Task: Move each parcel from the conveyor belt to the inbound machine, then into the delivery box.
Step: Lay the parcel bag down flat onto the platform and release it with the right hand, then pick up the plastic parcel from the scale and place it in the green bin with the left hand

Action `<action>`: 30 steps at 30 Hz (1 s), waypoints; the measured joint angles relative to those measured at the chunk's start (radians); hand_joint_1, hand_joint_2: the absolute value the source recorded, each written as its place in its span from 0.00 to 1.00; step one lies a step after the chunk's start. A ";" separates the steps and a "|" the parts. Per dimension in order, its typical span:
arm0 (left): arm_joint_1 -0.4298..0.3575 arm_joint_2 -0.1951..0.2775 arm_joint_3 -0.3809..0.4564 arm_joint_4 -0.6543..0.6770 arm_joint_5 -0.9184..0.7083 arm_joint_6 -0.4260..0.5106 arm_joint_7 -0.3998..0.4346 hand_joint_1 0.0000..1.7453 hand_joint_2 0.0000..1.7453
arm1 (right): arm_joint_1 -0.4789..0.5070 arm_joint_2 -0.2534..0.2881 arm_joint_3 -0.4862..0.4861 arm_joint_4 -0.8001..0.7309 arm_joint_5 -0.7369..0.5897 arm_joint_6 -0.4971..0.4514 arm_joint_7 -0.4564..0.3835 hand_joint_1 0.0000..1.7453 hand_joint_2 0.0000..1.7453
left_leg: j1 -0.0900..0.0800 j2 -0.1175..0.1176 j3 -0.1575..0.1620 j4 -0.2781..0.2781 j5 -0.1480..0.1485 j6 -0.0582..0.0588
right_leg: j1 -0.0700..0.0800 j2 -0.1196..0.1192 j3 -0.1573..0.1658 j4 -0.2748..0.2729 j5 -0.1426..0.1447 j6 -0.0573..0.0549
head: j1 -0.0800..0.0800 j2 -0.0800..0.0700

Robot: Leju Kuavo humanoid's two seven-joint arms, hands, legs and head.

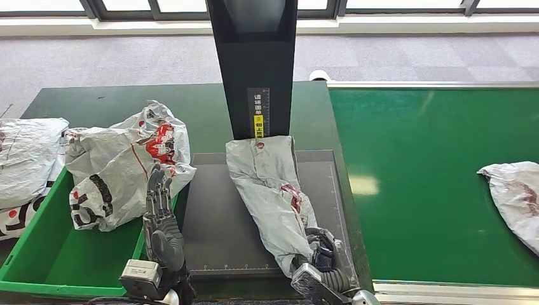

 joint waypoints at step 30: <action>-0.061 0.002 0.000 0.050 0.013 0.027 0.012 0.00 0.00 | 0.102 -0.013 -0.132 -0.433 -0.515 0.302 -0.299 0.00 1.00 | 0.000 0.001 0.000 0.000 0.000 0.000 | 0.000 0.001 -0.001 0.000 0.001 0.001 | 0.000 0.000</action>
